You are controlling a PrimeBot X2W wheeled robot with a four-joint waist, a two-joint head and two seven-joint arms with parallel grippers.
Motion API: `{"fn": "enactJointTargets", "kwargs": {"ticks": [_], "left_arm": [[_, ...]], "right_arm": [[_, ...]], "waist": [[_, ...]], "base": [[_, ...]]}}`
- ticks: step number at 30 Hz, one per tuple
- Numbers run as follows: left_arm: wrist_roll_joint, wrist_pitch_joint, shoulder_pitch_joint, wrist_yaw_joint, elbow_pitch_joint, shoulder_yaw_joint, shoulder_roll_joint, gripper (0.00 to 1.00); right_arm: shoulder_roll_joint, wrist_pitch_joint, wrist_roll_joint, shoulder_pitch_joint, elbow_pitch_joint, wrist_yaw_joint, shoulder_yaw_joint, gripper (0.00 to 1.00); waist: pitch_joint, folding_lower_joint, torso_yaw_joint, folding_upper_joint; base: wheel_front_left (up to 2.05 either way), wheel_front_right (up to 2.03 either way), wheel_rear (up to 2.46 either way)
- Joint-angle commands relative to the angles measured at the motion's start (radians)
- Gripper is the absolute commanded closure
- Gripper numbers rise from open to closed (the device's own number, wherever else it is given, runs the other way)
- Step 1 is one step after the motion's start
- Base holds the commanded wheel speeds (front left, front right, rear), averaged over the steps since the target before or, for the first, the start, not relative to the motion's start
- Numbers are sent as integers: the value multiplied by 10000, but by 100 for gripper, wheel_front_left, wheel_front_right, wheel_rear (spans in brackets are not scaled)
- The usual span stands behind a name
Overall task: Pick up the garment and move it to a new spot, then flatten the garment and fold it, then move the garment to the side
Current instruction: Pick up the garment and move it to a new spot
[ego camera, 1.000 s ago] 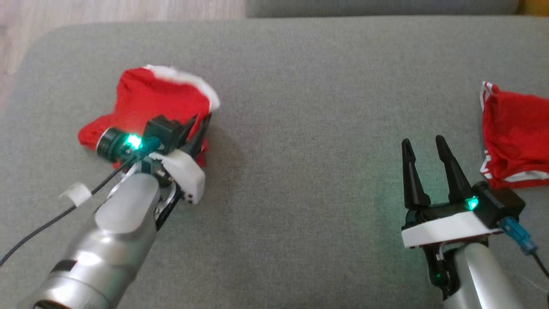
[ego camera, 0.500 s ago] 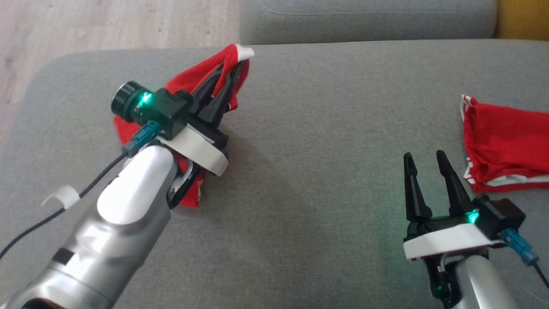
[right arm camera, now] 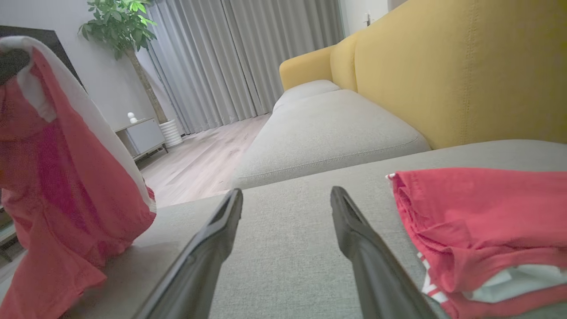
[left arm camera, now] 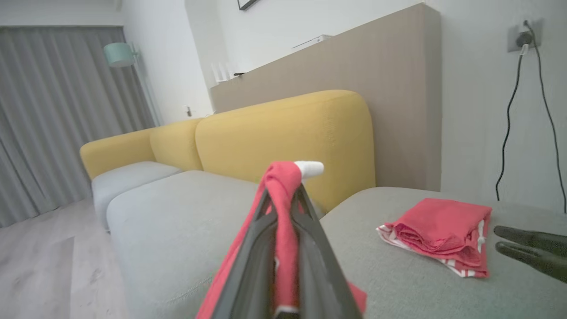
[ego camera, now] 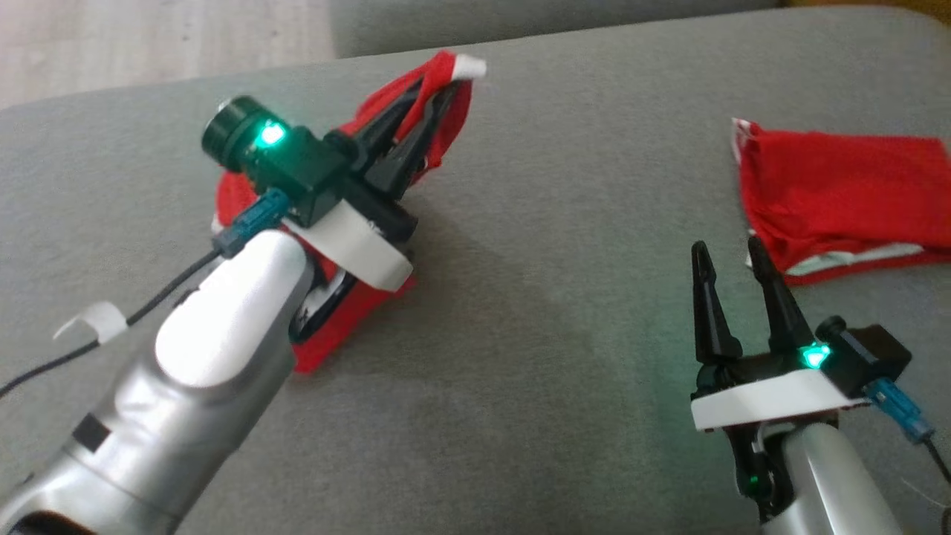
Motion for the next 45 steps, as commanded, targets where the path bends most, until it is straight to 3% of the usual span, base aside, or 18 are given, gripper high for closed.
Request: {"fn": "enactJointTargets", "kwargs": {"ticks": [1,9,16,17,18,25,32,38,45], "left_arm": [[75,-53,-864,40,-472,378,264,100],[163,-32,-1382,94,-732,310,110,100],[358,-209,-2377,118,669,258,-348,100],[388,-259,-2539,114,989,246,-428,57],[412,-306,-2682,107,1340,226,-507,0],[431,-826,-3318,-4,3175,176,-697,0],[314,-1066,-3135,-65,3534,316,-501,0],[300,-1104,-2186,119,2685,937,-66,0],[492,-1108,451,714,768,1913,509,0]], "right_arm": [[-49,-111,112,-396,-363,-7,280,0],[-49,-111,332,-541,-448,-7,490,0],[-49,-111,535,-742,-544,-7,880,0],[-49,-111,566,-771,-562,-7,922,0],[-49,-111,593,-795,-577,-7,957,0],[-49,-111,667,-828,-625,-7,992,0],[-49,-111,486,-775,-522,-7,769,0],[-49,-111,151,-634,-437,-7,486,0],[-49,-111,-245,-217,-308,-7,-140,0]], "waist": [[151,-1,-374,0],[385,-1,-1307,0],[761,-1,-2036,0],[823,-1,-2113,0],[869,-1,-2174,0],[1055,-1,-2273,0],[878,-1,-1716,0],[500,-1,-843,0],[-46,-1,384,0]], "base": [[0,0,0],[0,0,0],[0,0,0],[0,0,0],[0,0,0],[0,0,0],[0,0,0],[0,0,0],[0,0,0]]}}
